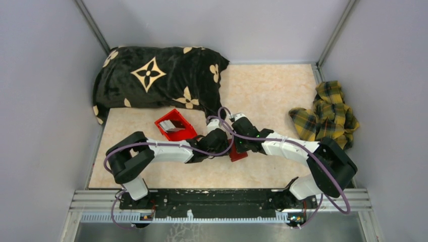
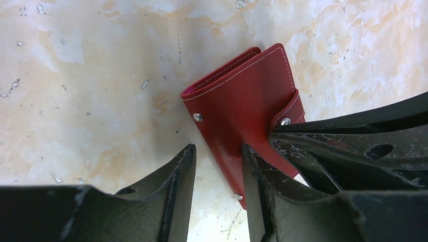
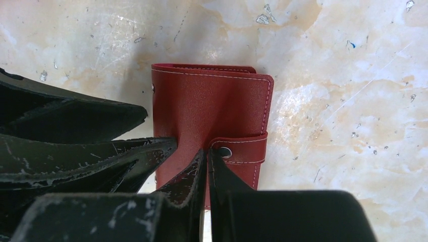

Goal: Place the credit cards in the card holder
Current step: Close the card holder at the center of the board.

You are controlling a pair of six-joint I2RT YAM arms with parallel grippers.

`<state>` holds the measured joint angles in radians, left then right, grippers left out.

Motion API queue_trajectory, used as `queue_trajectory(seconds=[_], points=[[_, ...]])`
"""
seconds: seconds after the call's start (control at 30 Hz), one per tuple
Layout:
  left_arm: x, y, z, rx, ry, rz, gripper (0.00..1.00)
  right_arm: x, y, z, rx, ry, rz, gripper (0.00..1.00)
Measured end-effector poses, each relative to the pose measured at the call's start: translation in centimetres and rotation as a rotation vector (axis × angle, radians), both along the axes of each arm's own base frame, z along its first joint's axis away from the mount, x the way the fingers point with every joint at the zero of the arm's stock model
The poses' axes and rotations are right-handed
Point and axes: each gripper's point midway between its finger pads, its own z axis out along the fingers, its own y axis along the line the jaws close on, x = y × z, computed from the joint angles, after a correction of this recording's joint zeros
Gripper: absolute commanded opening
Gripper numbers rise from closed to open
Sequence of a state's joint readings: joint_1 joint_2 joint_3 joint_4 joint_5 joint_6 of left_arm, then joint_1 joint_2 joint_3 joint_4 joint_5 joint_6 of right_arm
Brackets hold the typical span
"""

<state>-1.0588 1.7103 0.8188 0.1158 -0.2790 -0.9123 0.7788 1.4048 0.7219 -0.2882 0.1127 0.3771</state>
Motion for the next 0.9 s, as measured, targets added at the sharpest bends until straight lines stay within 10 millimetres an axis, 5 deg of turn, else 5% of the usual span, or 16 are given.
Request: queue_trajectory(seconds=[0.23, 0.9], points=[[0.1, -0.2, 0.0, -0.008, -0.004, 0.000, 0.46, -0.1, 0.0, 0.0, -0.001, 0.002, 0.000, 0.20], [0.1, -0.4, 0.0, -0.032, -0.007, 0.004, 0.46, 0.2, 0.1, 2.2, 0.049, -0.047, -0.003, 0.20]])
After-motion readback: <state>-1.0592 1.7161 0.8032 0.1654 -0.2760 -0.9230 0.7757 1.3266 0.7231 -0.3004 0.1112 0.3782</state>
